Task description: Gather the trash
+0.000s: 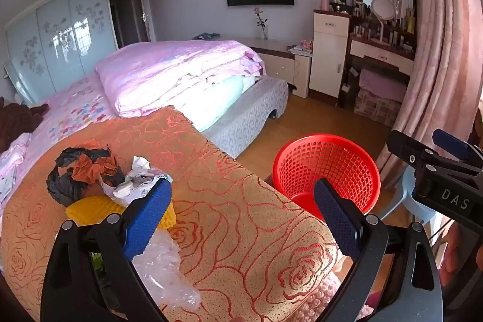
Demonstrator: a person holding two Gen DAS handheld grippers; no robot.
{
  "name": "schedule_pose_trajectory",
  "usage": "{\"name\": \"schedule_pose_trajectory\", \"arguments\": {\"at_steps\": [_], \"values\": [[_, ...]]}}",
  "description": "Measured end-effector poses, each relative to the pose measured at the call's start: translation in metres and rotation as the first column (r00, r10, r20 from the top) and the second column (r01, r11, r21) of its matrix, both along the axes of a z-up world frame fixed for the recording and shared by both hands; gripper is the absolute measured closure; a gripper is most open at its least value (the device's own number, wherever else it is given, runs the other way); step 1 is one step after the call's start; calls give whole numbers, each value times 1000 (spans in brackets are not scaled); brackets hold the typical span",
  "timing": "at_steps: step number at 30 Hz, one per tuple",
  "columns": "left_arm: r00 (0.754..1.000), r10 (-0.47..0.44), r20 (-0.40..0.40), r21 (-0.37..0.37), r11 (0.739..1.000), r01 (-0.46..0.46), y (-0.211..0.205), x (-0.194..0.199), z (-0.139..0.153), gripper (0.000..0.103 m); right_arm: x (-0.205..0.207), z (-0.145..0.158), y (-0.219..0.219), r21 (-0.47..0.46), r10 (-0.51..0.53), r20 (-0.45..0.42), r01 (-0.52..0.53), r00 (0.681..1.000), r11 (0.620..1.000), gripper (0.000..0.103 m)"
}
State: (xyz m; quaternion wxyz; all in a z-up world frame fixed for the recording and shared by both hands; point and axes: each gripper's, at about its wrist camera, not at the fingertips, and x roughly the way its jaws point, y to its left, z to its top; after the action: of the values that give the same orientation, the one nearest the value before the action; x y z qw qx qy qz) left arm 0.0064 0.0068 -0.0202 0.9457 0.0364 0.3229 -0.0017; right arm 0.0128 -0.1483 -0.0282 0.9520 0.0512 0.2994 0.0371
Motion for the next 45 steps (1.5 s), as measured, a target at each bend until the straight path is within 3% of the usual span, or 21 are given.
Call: {"name": "schedule_pose_trajectory", "arguments": {"at_steps": [33,45], "values": [[1000,7,-10,0,1000,-7,7,0,-9,11,3,1,-1,15,2,-25,-2,1000,1000,7],[993,117,-35,-39,992,-118,64,-13,-1,11,1,-14,19,-2,59,-56,-60,997,998,7]]}}
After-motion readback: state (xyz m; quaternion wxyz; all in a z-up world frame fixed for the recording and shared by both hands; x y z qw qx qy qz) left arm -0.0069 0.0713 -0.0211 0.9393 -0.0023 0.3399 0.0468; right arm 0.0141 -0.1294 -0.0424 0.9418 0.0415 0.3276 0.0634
